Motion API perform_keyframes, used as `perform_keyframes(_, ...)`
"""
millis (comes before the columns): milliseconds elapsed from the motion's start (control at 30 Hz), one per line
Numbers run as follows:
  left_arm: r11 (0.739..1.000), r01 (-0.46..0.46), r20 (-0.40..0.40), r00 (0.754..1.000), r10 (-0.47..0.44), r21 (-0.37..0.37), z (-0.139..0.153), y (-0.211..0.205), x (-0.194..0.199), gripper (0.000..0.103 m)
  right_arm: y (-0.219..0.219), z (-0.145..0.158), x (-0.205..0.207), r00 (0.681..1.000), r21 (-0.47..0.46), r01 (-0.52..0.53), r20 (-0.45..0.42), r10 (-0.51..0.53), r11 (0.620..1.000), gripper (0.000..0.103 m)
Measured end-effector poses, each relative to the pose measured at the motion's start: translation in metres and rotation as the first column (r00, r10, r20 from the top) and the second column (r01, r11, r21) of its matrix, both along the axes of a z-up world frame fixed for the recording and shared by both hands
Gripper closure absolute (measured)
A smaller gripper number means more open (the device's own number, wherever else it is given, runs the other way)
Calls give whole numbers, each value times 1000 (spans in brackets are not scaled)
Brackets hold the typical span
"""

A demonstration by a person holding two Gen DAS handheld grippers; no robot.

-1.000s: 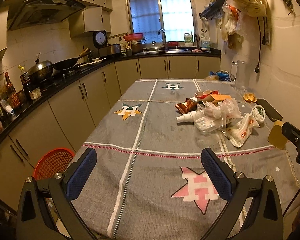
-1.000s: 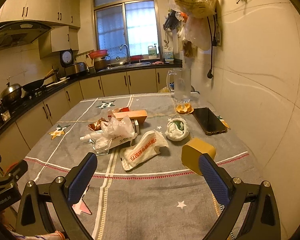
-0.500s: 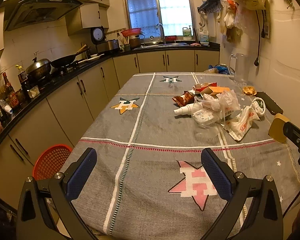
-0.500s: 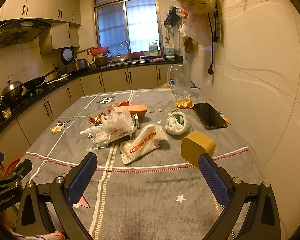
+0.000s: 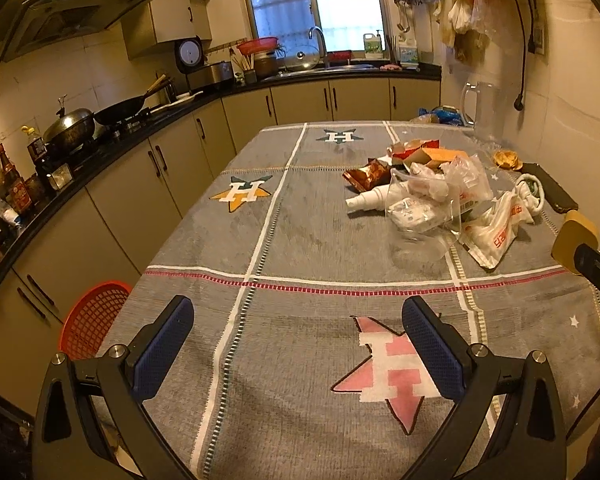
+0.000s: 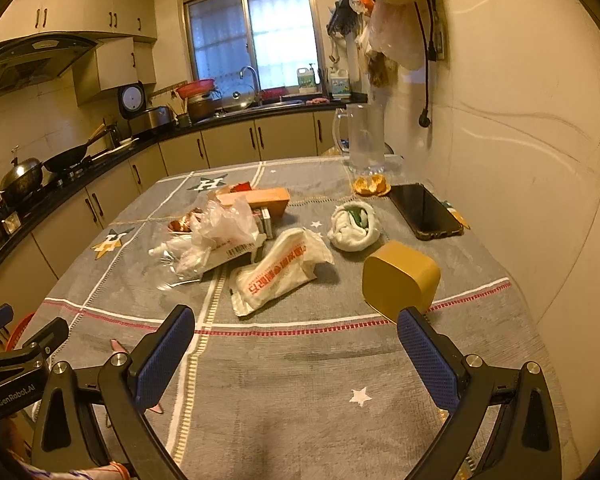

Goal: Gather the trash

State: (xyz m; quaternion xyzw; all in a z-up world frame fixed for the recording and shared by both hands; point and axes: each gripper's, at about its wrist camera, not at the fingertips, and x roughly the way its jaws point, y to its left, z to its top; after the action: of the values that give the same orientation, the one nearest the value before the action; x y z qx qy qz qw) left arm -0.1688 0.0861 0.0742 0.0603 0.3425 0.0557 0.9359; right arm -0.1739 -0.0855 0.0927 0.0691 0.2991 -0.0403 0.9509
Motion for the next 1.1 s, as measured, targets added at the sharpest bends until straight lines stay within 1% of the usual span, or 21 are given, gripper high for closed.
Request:
perform_keyframes(333,1000,10,-66,998,-9,21,-18,-7,26,0,-19,-19,26,998,47,10,-55,-8,999,0)
perform_keyframes(433,999,24,-74,997,-21,38,-19,-7,34,0,-27,-24,32,997,78,6,-79,0,997,0)
perform_keyframes(500,998,39,-71,997,-36,40,-16,-6,40,0,-31,-25,36,996,80,5,-87,2,997,0)
perform_keyframes(633,995,102,-69,993,-101,15,-4,-8,54,0,-43,-25,42,996,65,9,-90,-3,998,0)
perform_keyframes(767,978,207,-59,977,-207,-13,6,-20,75,0,-61,-24,54,995,65,2,-102,5,998,0)
perform_keyframes(867,967,253,-62,965,-253,-11,5,-32,94,0,-77,-18,68,995,78,-3,-99,11,997,0)
perform_keyframes(933,961,276,-76,958,-276,-18,-1,-40,108,0,-88,-15,80,995,83,2,-101,6,997,1)
perform_keyframes(1000,958,283,-118,951,-287,-53,-9,-46,124,0,-96,-14,93,993,95,5,-117,6,995,4)
perform_keyframes(1100,949,285,-155,940,-304,-134,-18,-47,143,0,-106,-13,109,992,133,-15,-125,32,991,7)
